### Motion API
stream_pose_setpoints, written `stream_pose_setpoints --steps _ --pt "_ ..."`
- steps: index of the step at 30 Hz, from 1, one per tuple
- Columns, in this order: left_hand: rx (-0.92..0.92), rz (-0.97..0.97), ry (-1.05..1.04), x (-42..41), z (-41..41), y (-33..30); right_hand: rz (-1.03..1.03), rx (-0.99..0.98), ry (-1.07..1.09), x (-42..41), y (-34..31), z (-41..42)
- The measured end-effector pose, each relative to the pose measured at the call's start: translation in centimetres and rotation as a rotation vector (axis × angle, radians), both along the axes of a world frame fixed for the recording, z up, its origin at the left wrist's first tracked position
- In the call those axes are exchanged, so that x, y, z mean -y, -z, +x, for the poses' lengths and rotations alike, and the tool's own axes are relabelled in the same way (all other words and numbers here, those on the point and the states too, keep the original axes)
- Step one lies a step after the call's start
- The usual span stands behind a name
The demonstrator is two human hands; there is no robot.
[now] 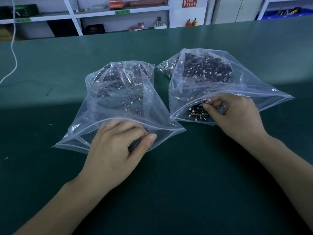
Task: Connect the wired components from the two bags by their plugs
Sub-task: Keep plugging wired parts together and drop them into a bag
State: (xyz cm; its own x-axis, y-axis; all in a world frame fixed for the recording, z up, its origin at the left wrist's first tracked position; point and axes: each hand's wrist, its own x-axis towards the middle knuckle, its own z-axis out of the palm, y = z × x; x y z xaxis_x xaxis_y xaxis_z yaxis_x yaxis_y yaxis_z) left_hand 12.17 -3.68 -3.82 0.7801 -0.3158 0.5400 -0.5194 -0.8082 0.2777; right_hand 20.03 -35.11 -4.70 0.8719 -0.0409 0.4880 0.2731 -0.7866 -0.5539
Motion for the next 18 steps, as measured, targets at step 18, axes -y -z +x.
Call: stream_pose_setpoints --steps 18 --pt "-0.139 0.109 -0.145 -1.01 0.15 -0.55 -0.105 -0.043 0.135 -0.42 -0.65 -0.51"
